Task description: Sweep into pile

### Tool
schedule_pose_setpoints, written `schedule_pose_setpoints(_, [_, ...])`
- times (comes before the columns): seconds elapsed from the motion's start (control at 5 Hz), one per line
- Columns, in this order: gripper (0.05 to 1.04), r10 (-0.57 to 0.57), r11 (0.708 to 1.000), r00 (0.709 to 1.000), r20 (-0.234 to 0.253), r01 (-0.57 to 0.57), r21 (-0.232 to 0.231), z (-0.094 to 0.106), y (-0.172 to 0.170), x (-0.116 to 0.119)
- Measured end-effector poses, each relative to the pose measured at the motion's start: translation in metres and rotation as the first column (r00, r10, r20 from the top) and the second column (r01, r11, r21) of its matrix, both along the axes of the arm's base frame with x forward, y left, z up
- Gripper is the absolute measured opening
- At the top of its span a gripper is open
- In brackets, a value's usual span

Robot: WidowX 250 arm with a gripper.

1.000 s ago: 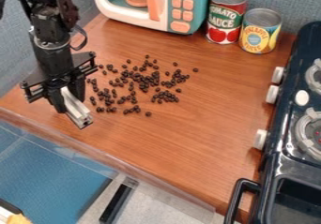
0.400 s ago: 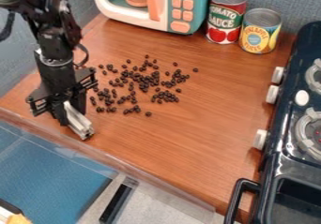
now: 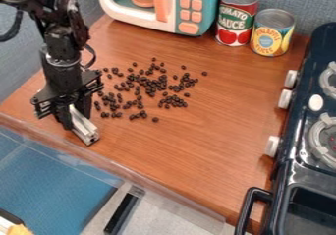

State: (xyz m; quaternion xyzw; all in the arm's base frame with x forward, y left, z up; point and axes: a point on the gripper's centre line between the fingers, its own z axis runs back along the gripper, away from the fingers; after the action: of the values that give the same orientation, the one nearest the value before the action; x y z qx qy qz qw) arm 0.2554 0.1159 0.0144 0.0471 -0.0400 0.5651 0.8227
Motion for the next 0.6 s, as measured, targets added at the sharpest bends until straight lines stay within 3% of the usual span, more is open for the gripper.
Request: schedule_pose_setpoints(0.6, [0.373, -0.238, 0.971, 0.971, -0.018, 0.238, 0.012, -0.0018, -0.0097, 0.0181])
